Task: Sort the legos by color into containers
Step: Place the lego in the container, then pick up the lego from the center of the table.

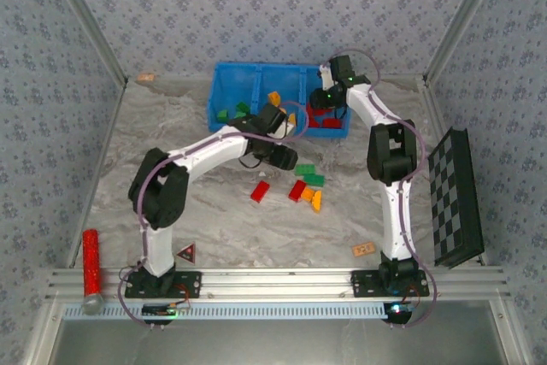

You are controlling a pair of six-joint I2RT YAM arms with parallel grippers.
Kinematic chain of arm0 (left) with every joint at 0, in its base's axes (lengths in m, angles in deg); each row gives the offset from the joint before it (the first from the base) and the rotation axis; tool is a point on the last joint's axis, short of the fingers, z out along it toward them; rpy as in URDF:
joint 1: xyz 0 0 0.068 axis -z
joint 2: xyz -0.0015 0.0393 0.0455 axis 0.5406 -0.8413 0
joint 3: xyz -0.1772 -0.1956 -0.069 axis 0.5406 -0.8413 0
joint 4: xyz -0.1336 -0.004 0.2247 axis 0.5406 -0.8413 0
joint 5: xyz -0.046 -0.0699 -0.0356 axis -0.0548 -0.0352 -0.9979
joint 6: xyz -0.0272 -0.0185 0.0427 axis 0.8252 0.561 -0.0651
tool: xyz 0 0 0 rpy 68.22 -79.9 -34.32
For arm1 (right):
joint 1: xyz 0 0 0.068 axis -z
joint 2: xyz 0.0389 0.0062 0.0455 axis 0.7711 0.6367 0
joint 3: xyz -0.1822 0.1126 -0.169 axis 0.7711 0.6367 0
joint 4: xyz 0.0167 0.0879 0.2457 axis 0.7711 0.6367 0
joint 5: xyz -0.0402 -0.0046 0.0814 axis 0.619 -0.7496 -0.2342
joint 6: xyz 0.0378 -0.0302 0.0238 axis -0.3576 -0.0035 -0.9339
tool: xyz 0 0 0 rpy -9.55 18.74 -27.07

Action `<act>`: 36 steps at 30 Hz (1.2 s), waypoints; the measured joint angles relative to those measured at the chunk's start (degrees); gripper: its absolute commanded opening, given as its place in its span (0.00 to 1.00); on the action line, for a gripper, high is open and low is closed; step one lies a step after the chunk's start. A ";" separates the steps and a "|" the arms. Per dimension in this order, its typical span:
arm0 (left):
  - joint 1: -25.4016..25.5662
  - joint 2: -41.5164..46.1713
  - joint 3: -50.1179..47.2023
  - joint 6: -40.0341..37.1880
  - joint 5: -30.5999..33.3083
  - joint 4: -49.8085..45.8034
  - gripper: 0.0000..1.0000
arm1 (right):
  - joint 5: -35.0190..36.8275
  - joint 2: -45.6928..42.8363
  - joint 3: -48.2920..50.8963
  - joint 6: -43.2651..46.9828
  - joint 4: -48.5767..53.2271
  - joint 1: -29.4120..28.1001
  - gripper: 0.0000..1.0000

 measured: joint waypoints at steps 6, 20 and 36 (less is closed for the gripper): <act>1.42 -9.73 14.34 2.64 -2.91 -7.41 0.76 | -1.36 -0.02 0.02 0.17 -0.02 0.00 0.56; 7.08 -21.03 33.75 15.41 1.18 -24.11 0.93 | -3.93 -8.83 1.84 0.31 -0.28 0.22 0.57; 8.72 -30.29 41.00 24.41 8.85 -27.26 0.92 | -7.98 -28.55 17.20 -0.37 -3.61 5.53 0.58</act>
